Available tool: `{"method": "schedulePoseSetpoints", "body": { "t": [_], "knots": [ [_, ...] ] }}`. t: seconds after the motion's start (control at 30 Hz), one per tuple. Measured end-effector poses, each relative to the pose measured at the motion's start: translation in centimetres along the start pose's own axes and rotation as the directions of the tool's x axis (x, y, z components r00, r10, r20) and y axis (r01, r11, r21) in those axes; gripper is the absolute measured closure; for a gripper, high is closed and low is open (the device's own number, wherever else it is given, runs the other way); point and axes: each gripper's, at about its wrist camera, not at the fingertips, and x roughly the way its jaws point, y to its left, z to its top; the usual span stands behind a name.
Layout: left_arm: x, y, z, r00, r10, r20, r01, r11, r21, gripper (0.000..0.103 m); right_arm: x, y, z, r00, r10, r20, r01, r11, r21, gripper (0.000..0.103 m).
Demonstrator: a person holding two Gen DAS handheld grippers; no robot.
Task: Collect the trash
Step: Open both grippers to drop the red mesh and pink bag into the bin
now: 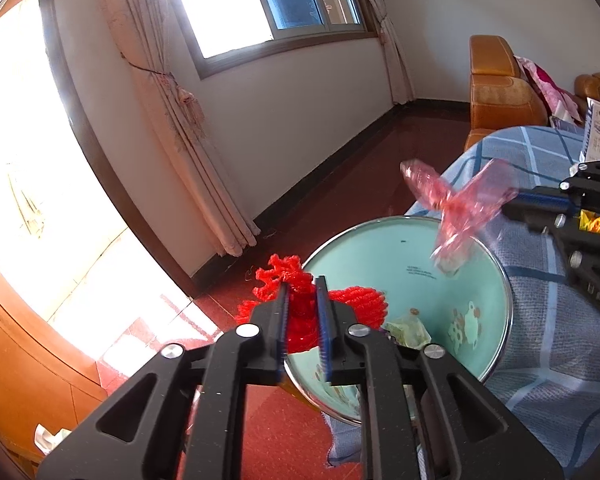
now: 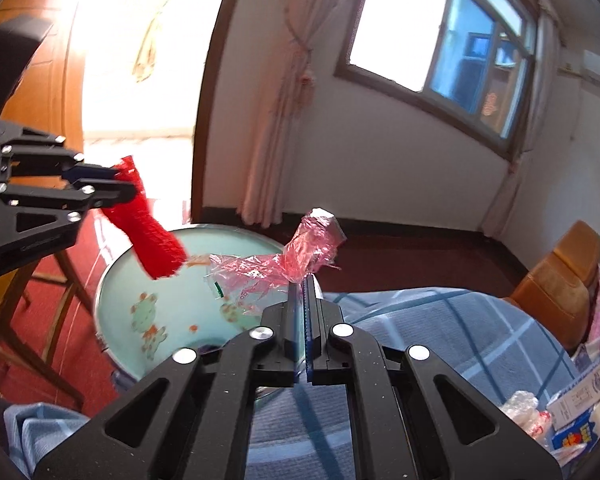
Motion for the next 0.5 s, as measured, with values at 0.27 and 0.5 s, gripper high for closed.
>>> {"method": "schedulePoseSetpoints", "body": {
  "t": [0.27,0.5],
  "knots": [
    [-0.15,-0.36,-0.13,1.000,0.006,0.009,-0.006,1.000,0.006,0.058,-0.10,0.18,0.10,1.000,-0.004,0.003,0.004,1.000,0.003,0.080],
    [-0.09,-0.41,-0.25,1.000,0.006,0.009,-0.006,1.000,0.006,0.055,-0.10,0.04,-0.03,1.000,-0.012,0.004,0.012,1.000,0.015,0.077]
  ]
}}
